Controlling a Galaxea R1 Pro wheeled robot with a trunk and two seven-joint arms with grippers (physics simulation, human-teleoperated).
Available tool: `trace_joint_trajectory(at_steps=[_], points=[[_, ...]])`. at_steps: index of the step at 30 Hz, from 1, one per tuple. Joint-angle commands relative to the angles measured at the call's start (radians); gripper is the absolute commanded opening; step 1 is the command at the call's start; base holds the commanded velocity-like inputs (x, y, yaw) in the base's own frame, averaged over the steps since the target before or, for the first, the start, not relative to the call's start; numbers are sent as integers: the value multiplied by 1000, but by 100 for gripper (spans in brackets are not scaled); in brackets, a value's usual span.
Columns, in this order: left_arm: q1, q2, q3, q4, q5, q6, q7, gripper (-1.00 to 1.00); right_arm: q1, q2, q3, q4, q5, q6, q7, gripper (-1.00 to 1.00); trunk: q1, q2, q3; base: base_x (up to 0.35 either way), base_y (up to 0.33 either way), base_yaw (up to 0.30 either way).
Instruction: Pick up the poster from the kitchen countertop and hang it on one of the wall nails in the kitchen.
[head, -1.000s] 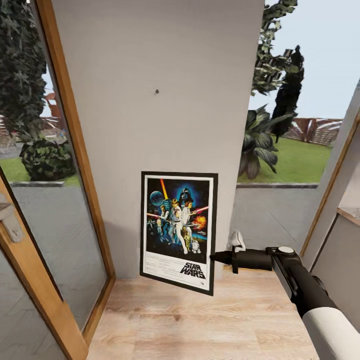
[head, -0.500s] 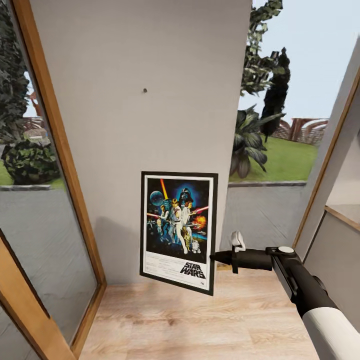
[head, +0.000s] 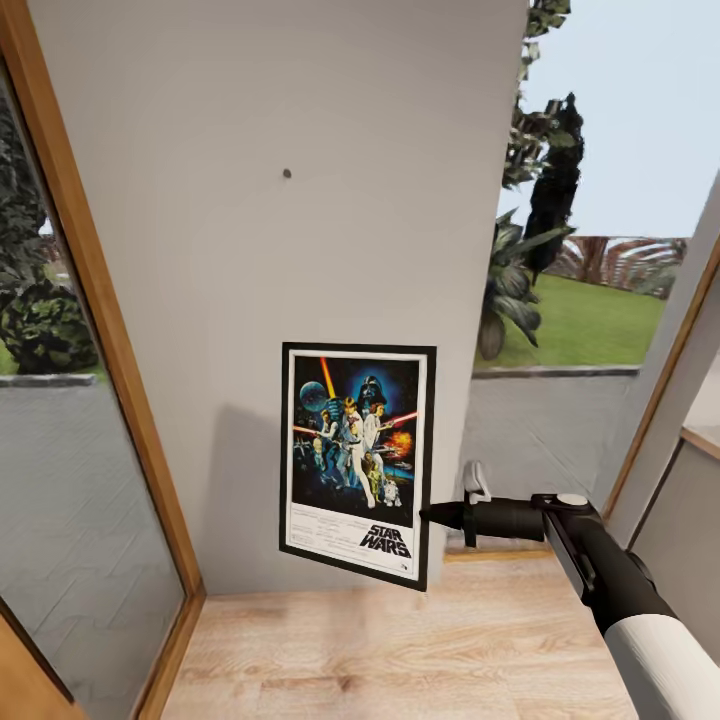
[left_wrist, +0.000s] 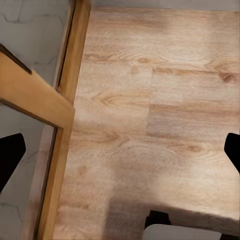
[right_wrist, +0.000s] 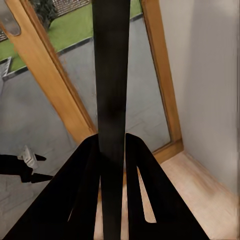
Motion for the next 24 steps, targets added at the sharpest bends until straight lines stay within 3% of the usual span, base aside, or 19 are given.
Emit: trace_joint_trajectory(at_steps=[1,3,4,5,11,15,24], points=[[0,-1,4,0,0,-2,-7,100,0,-1,2,0,-4,13,4,-100,1,0,0,271,47,0],[0,-1,-3,0,0,-3,-7,100,0,13,4,-12,-5,12,3,-100,1,0,0,19,3,0],[0,-1,-4,0,0,-3,-7,100,0,41,6,-130,-6,32,3,-100,1,0,0,2,0,0],[0,-1,-4,0,0,-3,-7,100,0,55,13,-186,-6,75,2,-100,1,0,0,1,0,0],[0,-1,-4,0,0,-3,-7,100,-5,91,44,-331,-5,213,0,-100,1,0,0,0,0,0],[0,-1,-4,0,0,-3,-7,100,-23,109,50,-377,-5,302,0,-100,1,0,0,0,0,0],[0,-1,-4,0,0,-3,-7,100,-159,121,52,-394,-4,430,-2,-100,1,0,0,0,0,0]])
